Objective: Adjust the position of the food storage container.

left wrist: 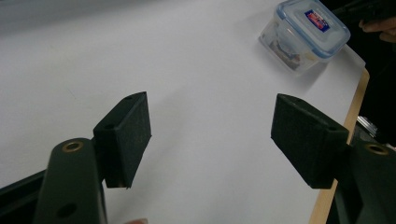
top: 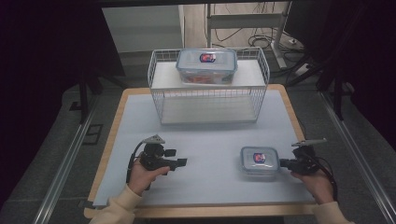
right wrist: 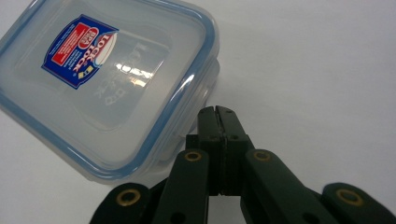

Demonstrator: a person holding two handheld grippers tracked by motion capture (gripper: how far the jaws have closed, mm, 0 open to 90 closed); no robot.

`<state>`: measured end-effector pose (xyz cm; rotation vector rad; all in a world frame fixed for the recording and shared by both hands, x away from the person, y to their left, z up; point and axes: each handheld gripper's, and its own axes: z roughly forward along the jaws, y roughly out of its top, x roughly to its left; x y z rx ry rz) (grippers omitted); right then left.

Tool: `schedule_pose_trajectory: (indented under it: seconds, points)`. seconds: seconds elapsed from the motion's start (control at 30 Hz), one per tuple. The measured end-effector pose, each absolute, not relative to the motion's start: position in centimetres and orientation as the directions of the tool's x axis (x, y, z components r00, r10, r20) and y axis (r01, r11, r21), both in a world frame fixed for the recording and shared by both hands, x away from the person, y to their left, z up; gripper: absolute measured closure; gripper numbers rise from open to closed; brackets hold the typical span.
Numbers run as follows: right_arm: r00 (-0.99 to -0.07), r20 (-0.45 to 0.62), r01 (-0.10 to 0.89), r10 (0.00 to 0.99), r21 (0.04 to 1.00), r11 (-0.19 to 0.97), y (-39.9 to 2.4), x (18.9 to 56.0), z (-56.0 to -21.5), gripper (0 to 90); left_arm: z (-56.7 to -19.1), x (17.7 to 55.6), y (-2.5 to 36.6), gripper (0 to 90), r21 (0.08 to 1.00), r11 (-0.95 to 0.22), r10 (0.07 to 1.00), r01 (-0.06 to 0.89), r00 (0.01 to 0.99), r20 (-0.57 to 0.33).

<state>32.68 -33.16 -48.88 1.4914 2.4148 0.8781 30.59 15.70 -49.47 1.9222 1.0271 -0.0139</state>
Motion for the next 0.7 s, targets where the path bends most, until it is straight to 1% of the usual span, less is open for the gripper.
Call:
schedule_pose_trajectory:
  seconds: [0.37,0.5,0.7]
  points:
    - [-0.559,0.191,0.735,0.807,0.564,0.376,-28.6,32.8,-49.3,89.3,-49.4,30.6,16.2,28.6,0.72,-0.212,0.651,0.661,0.645,-0.4]
    - [-0.588,0.169,0.715,0.791,0.566,0.411,-26.6,33.2,-49.5,89.3,-49.3,30.6,16.6,28.8,0.722,-0.193,0.655,0.664,0.635,-0.409]
    - [-0.628,0.177,0.693,0.758,0.57,0.441,-23.2,34.2,-49.7,89.4,-49.5,30.7,17.2,28.7,0.719,-0.182,0.665,0.671,0.623,-0.413]
